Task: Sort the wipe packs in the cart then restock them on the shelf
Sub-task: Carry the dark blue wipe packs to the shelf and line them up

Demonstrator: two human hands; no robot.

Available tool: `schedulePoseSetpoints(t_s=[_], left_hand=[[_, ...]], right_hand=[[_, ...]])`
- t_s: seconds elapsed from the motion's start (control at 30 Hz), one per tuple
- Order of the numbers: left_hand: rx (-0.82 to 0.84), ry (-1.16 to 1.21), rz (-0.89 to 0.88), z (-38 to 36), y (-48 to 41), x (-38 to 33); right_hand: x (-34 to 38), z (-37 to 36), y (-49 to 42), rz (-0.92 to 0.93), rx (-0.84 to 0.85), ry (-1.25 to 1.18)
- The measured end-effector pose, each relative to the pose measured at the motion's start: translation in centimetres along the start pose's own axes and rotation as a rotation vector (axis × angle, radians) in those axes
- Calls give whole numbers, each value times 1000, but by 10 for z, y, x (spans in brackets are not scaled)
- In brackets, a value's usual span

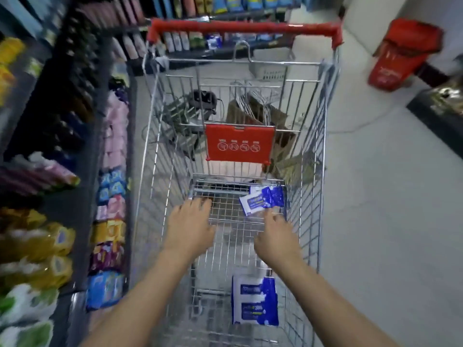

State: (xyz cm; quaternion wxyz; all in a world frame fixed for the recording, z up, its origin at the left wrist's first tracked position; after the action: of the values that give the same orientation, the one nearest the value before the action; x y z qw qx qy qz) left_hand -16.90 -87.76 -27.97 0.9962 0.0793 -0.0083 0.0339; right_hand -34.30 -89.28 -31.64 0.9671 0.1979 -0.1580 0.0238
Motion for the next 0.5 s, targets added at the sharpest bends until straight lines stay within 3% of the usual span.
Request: schedulePoseSetpoints(t_s=[0.2, 0.5], left_hand=[[171, 42, -74, -140, -132, -15], [167, 241, -123, -251, -236, -58]], right_hand=[[-33, -107, -117, -229, 16, -124], [-86, -167, -274, -332, -171, -186]])
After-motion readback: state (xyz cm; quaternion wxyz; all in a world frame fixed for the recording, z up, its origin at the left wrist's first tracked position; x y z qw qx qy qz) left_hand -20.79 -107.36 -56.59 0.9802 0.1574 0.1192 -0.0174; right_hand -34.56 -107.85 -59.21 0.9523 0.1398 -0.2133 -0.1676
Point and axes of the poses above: each hand's wrist, its own y-axis away from the middle knuckle, its own z-axis out of the back of the hand, x = y × z, the point moved 6 cm from there along -y, towards the middle knuckle, and after that the axes turned 4 degrees about -x, right-handed, at the moved point
